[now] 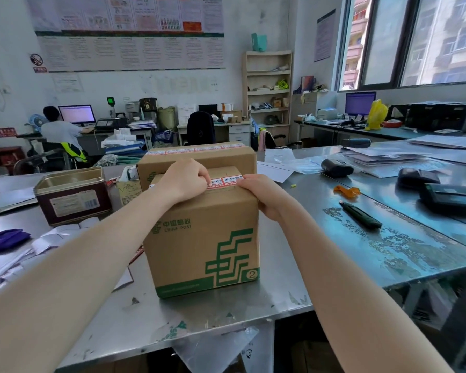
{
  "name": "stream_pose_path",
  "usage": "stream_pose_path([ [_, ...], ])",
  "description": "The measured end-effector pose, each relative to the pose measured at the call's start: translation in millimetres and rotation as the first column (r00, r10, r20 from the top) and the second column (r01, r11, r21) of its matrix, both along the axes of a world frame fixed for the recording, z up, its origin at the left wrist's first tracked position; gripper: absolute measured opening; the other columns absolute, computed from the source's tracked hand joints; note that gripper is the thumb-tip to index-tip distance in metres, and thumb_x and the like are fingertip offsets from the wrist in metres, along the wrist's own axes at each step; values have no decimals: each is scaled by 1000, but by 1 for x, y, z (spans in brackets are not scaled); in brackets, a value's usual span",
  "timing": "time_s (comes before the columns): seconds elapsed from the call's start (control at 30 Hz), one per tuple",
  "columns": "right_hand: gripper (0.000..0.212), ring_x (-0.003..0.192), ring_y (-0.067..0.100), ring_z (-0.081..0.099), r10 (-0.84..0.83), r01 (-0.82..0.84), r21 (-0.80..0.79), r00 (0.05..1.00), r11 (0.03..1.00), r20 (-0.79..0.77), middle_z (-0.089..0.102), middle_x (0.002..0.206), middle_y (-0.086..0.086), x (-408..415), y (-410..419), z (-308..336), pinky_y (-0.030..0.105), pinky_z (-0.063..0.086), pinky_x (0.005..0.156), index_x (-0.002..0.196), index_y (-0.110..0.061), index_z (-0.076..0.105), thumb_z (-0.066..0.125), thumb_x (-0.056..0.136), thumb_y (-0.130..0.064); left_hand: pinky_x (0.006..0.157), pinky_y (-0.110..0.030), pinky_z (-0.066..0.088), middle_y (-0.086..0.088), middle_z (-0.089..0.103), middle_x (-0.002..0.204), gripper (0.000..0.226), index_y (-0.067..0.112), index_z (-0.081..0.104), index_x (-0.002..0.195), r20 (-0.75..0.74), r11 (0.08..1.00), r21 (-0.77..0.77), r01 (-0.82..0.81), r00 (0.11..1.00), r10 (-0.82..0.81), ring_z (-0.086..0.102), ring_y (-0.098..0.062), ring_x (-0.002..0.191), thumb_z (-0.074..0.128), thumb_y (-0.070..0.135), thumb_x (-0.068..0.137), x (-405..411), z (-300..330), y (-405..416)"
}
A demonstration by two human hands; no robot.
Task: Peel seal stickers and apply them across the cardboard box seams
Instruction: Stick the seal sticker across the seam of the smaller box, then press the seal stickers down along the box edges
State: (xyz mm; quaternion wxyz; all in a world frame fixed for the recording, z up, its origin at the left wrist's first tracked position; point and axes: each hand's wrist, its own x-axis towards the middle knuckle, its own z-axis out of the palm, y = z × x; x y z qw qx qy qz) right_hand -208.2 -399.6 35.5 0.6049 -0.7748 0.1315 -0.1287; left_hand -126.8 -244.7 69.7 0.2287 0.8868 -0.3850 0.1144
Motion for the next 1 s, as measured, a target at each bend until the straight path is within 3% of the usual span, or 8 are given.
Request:
stream_pose_path([
  [0.1, 21, 69, 15, 46, -65, 44, -232, 995, 972, -82, 51, 77, 5, 5, 5, 12, 25, 39, 62, 76, -11, 48, 42, 95, -16, 84, -28, 46, -7, 68, 114, 35, 10, 73, 101, -28, 1000, -19, 1, 1000, -1, 56, -14, 85, 43, 3, 85, -2, -3, 3],
  [0.2, 29, 67, 22, 45, -226, 57, -715, 964, 697, -143, 41, 68, 4, 4, 25, 26, 33, 39, 67, 64, -12, 37, 40, 91, -2, 87, -29, 45, -9, 66, 116, 33, 6, 72, 102, -49, 996, -85, -21, 999, 17, 58, -19, 97, 43, 4, 87, -5, -1, 6],
  [0.27, 26, 66, 24, 47, -240, 94, -796, 968, 598, -66, 45, 68, 6, 4, 36, 31, 34, 43, 63, 64, -9, 42, 40, 87, 3, 80, -27, 43, -6, 66, 113, 32, 6, 72, 102, -75, 997, -60, -42, 996, 37, 57, -18, 94, 43, 5, 88, -2, 4, 11],
  [0.37, 28, 90, 31, 61, -126, 94, -757, 992, 647, 16, 65, 101, 16, 8, 40, 37, 40, 53, 79, 99, 0, 66, 41, 87, 0, 63, -26, 41, -1, 67, 101, 28, 5, 71, 94, -148, 997, 44, -64, 987, 70, 55, -19, 76, 44, 7, 89, 14, 16, 27],
  [0.5, 35, 87, 20, 59, -34, 34, -711, 999, 702, 14, 63, 119, 13, 29, 34, 44, 25, 47, 73, 117, -4, 63, 38, 92, -4, 73, -29, 48, -7, 69, 99, 20, 11, 70, 88, -230, 991, -62, -117, 968, 100, 63, -24, 93, 50, 13, 90, 43, 33, 45],
  [0.73, 28, 95, 16, 54, 26, -29, -659, 1000, 751, -14, 61, 107, 2, 101, 28, 75, 24, 42, 73, 113, -12, 65, 47, 91, -10, 90, -39, 52, -10, 68, 102, 23, 6, 70, 98, -286, 970, -197, -140, 955, 79, 64, -25, 98, 50, 15, 92, 108, 46, 40],
  [0.87, 27, 84, 24, 55, 39, -92, -638, 994, 765, -98, 64, 96, 18, 145, 26, 104, 42, 53, 83, 106, 1, 65, 48, 88, -8, 79, -38, 53, -13, 67, 100, 22, 2, 67, 86, -302, 974, -182, -133, 950, 73, 63, -29, 87, 47, 10, 90, 147, 66, 38],
  [1.0, 27, 80, 27, 50, 33, -105, -574, 990, 812, -134, 57, 88, 17, 180, 39, 149, 40, 53, 78, 106, 4, 64, 47, 88, -8, 75, -38, 52, -17, 65, 89, 20, 2, 63, 80, -335, 978, -149, -145, 938, 88, 59, -28, 79, 46, 9, 88, 175, 109, 46],
])
